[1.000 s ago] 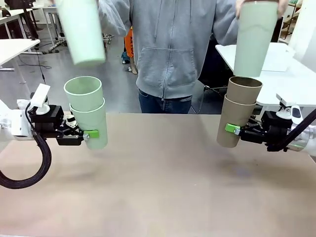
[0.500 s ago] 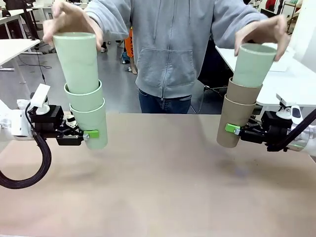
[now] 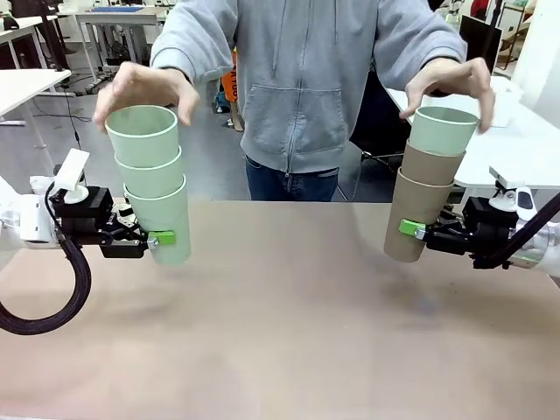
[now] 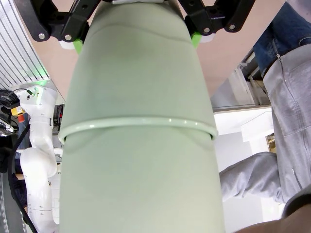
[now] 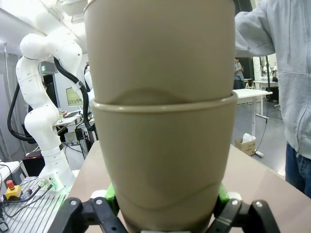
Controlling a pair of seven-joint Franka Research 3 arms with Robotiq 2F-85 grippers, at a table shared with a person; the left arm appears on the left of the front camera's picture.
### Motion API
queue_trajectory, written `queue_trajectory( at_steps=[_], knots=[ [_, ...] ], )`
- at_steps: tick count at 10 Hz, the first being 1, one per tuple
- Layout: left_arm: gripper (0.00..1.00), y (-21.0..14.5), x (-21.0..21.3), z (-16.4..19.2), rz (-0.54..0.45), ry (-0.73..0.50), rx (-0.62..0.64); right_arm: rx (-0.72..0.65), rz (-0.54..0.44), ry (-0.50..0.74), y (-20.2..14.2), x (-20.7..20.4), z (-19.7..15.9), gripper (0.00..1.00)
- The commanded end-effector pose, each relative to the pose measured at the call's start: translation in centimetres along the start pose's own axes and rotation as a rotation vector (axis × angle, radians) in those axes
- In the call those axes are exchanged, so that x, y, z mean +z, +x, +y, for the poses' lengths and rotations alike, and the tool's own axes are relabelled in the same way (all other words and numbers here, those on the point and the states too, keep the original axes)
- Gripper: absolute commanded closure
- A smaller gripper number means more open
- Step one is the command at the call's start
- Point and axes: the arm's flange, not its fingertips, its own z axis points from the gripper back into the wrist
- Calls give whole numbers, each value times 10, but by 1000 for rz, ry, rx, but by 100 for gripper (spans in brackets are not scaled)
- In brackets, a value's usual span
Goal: Stack the cups and store them in the basket.
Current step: Place the stack of Reusable plastic cups into the Pantry Basket.
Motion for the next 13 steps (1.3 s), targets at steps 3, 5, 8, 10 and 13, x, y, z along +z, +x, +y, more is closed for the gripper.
queue_trajectory(
  at_steps=[3, 5, 8, 10, 13],
  knots=[
    [15, 4, -1, 0, -6, 0, -9, 10, -5, 1, 3, -1, 0, 16],
    [15, 4, -1, 0, -6, 0, -9, 10, -5, 1, 3, -1, 0, 16],
    [15, 4, -1, 0, -6, 0, -9, 10, -5, 1, 3, -1, 0, 16],
    [15, 4, -1, 0, -6, 0, -9, 10, -5, 1, 3, -1, 0, 16],
    [15, 4, -1, 0, -6, 0, -9, 10, -5, 1, 3, -1, 0, 16]
  ],
)
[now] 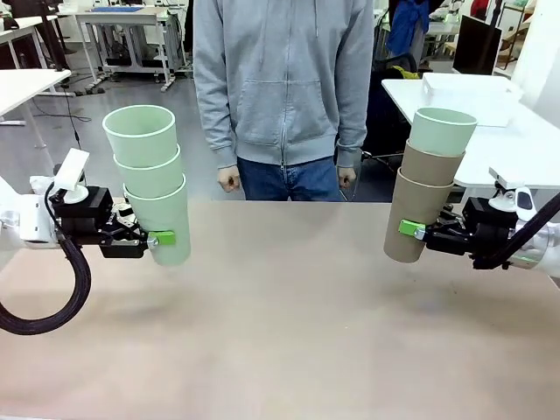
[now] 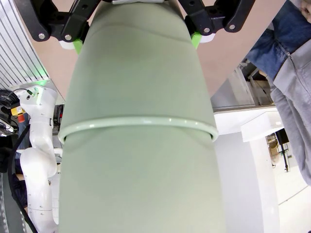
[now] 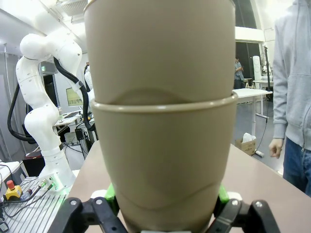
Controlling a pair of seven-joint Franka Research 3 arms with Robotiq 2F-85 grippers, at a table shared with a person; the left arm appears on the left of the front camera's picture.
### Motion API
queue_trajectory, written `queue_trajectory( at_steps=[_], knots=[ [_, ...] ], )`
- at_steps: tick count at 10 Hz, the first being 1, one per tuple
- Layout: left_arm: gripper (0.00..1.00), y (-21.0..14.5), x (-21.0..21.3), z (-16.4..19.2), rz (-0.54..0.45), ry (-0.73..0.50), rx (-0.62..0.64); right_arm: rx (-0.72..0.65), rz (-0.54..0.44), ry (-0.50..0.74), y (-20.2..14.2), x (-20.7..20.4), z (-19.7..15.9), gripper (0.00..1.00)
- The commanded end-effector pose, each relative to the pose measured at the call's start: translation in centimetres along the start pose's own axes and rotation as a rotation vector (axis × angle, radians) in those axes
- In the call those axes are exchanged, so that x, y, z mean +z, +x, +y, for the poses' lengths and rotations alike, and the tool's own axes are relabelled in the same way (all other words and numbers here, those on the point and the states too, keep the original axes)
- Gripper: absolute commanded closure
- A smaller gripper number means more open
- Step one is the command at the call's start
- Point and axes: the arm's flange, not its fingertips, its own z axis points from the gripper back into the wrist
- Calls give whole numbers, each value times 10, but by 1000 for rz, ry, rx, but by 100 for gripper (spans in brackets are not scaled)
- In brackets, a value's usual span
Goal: Stack the cups and store them in the basket.
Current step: Place the stack of Reusable plastic cups into the Pantry Basket.
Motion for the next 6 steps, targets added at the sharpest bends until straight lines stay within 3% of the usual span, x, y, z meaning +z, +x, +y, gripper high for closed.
queue_trajectory(
  at_steps=[1, 6],
  knots=[
    [15, 4, -1, 0, -6, 0, -9, 13, -5, 2, 4, -1, 1, 16],
    [15, 4, -1, 0, -6, 0, -9, 13, -5, 2, 4, -1, 1, 16]
  ],
)
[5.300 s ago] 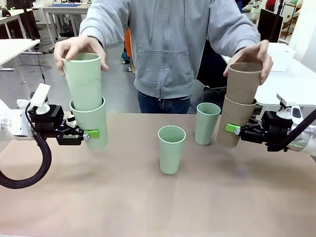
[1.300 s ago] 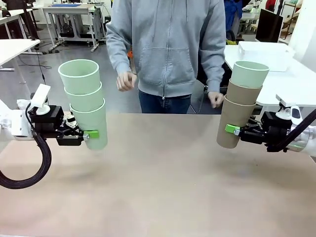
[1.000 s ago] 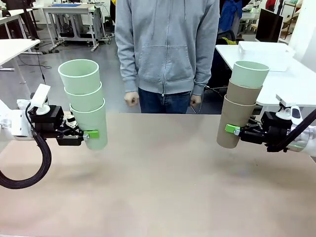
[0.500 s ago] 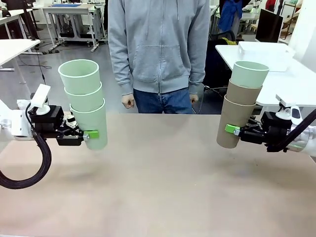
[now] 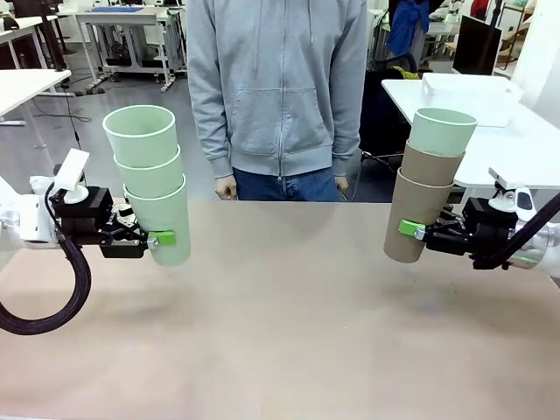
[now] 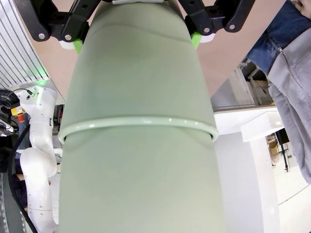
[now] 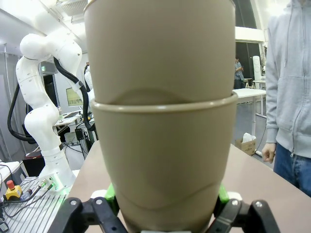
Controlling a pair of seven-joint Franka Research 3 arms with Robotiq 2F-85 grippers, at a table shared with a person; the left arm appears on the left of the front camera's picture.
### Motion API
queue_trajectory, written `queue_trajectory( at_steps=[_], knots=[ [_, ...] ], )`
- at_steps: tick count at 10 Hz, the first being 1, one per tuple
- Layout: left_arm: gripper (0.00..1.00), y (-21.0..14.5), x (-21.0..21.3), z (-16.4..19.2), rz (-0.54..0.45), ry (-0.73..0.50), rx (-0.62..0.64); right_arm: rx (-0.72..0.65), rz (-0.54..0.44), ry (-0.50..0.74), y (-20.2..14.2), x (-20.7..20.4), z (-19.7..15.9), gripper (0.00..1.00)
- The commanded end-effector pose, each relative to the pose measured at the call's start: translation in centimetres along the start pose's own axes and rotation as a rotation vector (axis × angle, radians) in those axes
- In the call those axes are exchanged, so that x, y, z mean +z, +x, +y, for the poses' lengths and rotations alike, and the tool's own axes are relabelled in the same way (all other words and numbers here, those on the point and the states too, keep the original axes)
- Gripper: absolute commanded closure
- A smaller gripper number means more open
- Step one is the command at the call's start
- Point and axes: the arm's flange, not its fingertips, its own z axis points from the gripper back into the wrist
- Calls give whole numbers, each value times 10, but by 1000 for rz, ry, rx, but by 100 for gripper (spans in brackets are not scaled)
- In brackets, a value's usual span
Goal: Stack the cups and store them in the basket.
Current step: Place the stack of Reusable plastic cups into the Pantry Basket.
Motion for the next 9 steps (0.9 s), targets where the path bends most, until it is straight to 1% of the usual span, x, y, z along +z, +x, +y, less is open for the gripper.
queue_trajectory(
  at_steps=[1, 9],
  knots=[
    [15, 4, -1, 0, -6, 0, -9, 13, -5, 2, 4, -1, 1, 16],
    [15, 4, -1, 0, -6, 0, -9, 13, -5, 2, 4, -1, 1, 16]
  ],
)
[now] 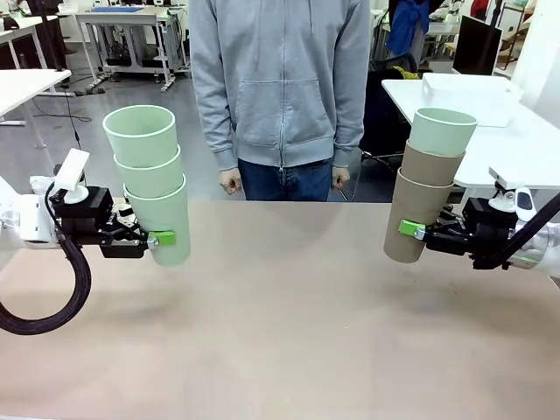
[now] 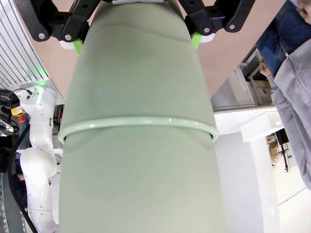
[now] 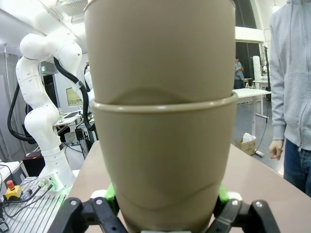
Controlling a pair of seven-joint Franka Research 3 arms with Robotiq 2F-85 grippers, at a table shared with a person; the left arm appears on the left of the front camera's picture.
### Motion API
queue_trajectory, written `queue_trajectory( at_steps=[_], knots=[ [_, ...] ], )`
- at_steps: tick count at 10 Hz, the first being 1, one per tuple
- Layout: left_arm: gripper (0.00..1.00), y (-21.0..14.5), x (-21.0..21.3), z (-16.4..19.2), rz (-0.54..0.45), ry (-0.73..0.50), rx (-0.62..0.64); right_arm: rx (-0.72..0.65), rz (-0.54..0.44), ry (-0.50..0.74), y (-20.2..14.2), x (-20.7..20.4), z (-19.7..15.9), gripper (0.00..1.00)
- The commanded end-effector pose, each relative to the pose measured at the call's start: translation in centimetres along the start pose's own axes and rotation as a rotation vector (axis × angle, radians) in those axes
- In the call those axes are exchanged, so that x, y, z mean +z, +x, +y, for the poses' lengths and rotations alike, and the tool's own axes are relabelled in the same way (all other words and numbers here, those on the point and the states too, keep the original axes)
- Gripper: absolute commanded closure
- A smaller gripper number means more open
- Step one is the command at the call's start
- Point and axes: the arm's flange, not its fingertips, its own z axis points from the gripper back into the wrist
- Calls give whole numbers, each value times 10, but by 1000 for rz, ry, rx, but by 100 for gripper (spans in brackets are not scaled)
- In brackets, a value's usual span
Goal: Stack the cups and store them in the basket.
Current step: Place the stack of Reusable plastic cups into the Pantry Basket.
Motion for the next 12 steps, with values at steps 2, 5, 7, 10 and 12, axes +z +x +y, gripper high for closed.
queue_trajectory(
  at_steps=[2, 5, 7, 10, 12],
  knots=[
    [15, 4, -1, 0, -6, 0, -9, 13, -5, 2, 4, -1, 1, 16],
    [15, 4, -1, 0, -6, 0, -9, 13, -5, 2, 4, -1, 1, 16],
    [15, 4, -1, 0, -6, 0, -9, 13, -5, 2, 4, -1, 1, 16],
    [15, 4, -1, 0, -6, 0, -9, 13, -5, 2, 4, -1, 1, 16],
    [15, 4, -1, 0, -6, 0, -9, 13, -5, 2, 4, -1, 1, 16]
  ],
)
